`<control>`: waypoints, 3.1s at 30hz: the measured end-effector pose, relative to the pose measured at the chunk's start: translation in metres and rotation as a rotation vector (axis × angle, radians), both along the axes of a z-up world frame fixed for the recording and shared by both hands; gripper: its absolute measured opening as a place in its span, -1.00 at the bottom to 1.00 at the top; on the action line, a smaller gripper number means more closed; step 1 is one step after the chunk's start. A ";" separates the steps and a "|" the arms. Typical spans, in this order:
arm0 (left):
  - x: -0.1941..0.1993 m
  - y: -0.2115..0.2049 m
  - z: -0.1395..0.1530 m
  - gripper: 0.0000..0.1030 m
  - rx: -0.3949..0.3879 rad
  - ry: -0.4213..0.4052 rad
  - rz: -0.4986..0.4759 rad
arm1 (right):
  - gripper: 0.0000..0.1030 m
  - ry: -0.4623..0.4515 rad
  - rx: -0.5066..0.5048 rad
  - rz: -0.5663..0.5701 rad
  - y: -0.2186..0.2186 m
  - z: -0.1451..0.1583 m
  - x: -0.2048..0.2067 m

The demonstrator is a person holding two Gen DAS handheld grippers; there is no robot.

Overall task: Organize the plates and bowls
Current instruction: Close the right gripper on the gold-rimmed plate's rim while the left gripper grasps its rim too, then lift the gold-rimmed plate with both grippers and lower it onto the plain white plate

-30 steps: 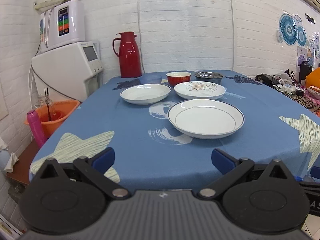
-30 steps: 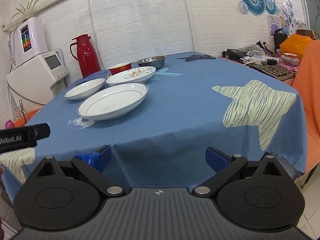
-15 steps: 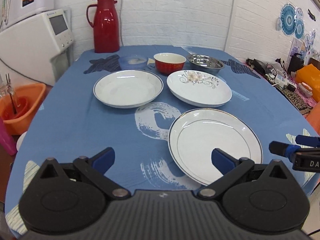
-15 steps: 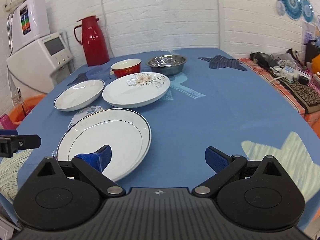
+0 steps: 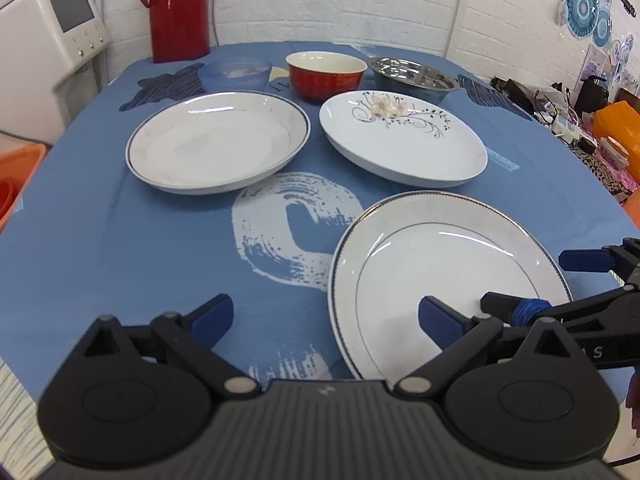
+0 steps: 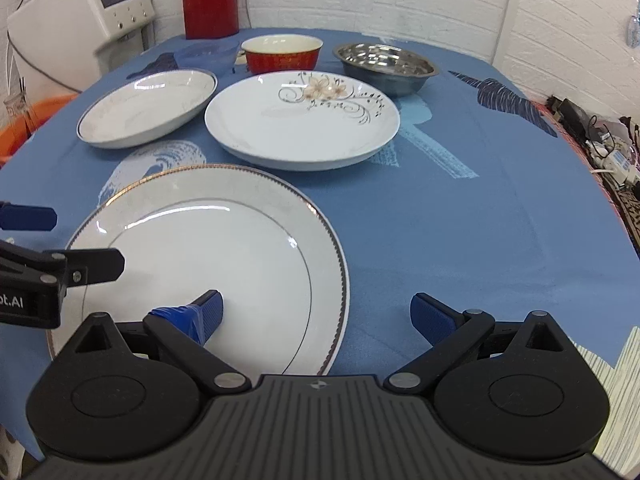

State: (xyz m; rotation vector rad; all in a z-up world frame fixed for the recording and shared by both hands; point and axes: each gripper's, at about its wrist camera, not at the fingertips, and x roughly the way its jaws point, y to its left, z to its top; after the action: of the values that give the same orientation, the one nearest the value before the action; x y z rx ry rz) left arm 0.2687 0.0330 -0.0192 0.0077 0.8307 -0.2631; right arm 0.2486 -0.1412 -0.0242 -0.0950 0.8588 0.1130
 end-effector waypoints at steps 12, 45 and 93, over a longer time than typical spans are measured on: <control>0.002 -0.003 -0.009 0.71 0.026 0.015 -0.008 | 0.76 0.076 0.089 0.043 -0.011 -0.001 0.015; -0.009 0.123 0.001 -0.49 -0.037 0.035 0.185 | -0.07 0.068 0.223 0.352 0.115 0.007 0.014; 0.170 0.143 0.004 0.27 -0.021 0.052 0.211 | 0.23 0.034 0.112 0.385 0.142 0.009 0.205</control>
State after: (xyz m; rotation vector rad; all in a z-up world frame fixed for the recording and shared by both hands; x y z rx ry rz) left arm 0.4384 0.1761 -0.0150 -0.1065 0.8733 -0.0739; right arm 0.4536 0.0007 -0.0151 -0.1527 0.8589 0.5240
